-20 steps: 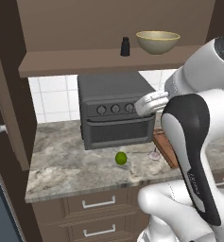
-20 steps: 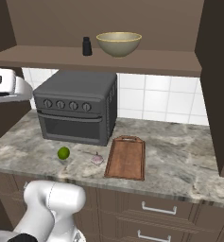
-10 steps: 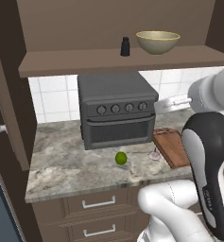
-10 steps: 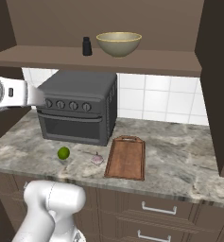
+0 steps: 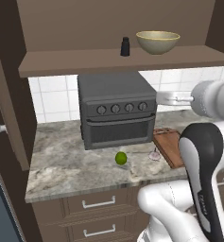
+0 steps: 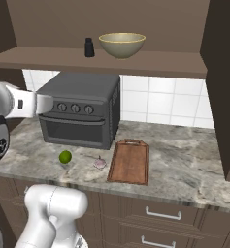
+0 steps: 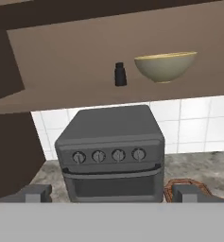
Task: Open the cabinet. Place the bowl and condiment on the counter. Then place the lime and garlic on the cutting board.
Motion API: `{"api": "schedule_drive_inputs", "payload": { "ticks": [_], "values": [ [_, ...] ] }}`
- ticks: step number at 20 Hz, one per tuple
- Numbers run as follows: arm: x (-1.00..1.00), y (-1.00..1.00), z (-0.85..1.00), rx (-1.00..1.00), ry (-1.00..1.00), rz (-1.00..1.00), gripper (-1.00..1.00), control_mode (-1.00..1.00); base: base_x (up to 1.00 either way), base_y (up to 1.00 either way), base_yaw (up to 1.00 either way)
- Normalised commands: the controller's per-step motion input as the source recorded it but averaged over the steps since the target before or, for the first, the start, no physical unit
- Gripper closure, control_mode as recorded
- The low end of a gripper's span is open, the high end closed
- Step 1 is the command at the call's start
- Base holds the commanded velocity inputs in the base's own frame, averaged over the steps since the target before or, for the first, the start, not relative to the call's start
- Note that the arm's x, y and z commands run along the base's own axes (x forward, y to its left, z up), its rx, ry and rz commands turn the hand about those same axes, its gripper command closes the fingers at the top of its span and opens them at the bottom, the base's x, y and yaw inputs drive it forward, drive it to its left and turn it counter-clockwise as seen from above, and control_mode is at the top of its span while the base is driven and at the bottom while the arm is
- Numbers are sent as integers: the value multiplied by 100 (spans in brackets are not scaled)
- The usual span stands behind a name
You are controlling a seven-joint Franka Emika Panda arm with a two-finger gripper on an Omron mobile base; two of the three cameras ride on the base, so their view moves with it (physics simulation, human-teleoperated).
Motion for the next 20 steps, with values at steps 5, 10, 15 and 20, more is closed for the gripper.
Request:
{"api": "schedule_drive_inputs", "payload": {
  "ticks": [5, 10, 15, 20],
  "values": [
    [12, 1, 33, 12, -13, -10, -100, -100, 0, 0, 0],
    [1, 1, 37, 5, -9, -9, -100, -100, 0, 0, 0],
    [7, 3, 30, 1, -2, -9, -100, -100, 0, 0, 0],
    [30, 17, 9, -3, 7, -6, -100, -100, 0, 0, 0]
  ]
}}
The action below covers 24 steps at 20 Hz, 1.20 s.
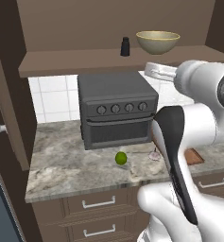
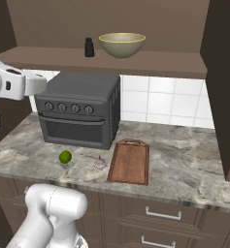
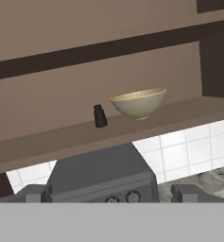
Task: Open the cabinet. Place the bowl and condiment on the counter. Then place the lime and garlic on the cutting board.
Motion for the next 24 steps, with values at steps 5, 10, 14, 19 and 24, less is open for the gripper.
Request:
{"api": "schedule_drive_inputs", "payload": {
  "ticks": [5, 10, 14, 19, 24],
  "values": [
    [7, 2, 0, -1, 1, 0, -100, -100, 0, 0, 0],
    [32, 1, 4, 0, 0, -2, -100, -100, 0, 0, 0],
    [38, 0, 8, 0, 1, -3, -100, -100, 0, 0, 0],
    [41, 0, 8, 0, 5, -6, -100, -100, 0, 0, 0],
    [38, 0, 1, 0, 5, -5, -100, -100, 0, 0, 0]
  ]
}}
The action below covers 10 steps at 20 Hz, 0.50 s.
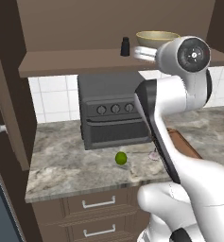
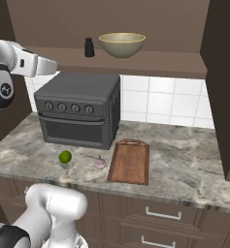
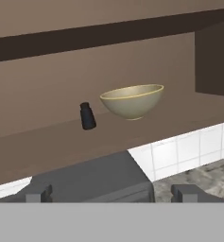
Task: Open the cabinet. Place the bowl and condiment on the counter. Then place the lime and garlic on the cutting board.
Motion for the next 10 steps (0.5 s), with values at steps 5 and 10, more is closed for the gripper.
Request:
{"api": "schedule_drive_inputs", "payload": {
  "ticks": [5, 10],
  "values": [
    [35, 0, 0, 0, 5, -4, -100, -100, 0, 0, 0],
    [37, 0, 0, 0, 3, -4, -100, -100, 0, 0, 0]
  ]
}}
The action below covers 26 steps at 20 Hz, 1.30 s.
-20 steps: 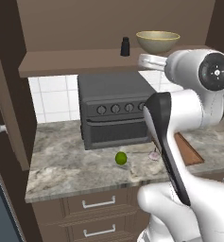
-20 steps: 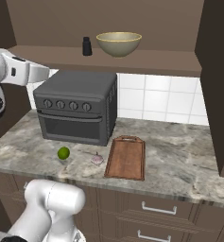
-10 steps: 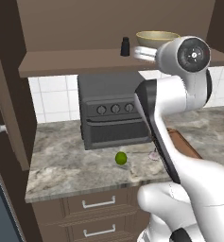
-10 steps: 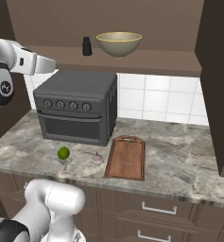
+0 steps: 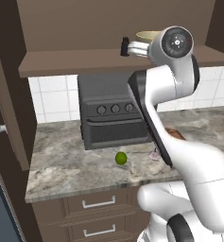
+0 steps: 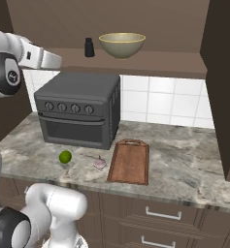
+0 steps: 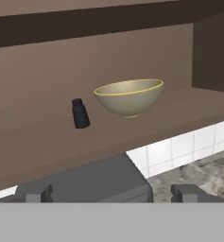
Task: Open the cabinet. Place the bowl and condiment on the counter. Then place the lime and garlic on the cutting board.
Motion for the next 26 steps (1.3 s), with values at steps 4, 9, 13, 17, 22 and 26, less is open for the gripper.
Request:
{"api": "schedule_drive_inputs", "payload": {
  "ticks": [4, 9, 13, 17, 22, 26],
  "values": [
    [39, 0, 0, 0, 2, -4, -100, -100, 0, 0, 0],
    [39, 0, 0, 0, 1, -3, -100, -100, 0, 0, 0],
    [37, 0, 0, 0, 4, -2, -100, -100, 0, 0, 0],
    [31, -3, 0, 0, 5, 0, -100, -100, 0, 0, 0],
    [28, -13, 0, 0, 2, 1, -100, -100, 0, 0, 0],
    [25, -22, 0, 2, 1, 1, -100, -100, 0, 0, 0]
  ]
}}
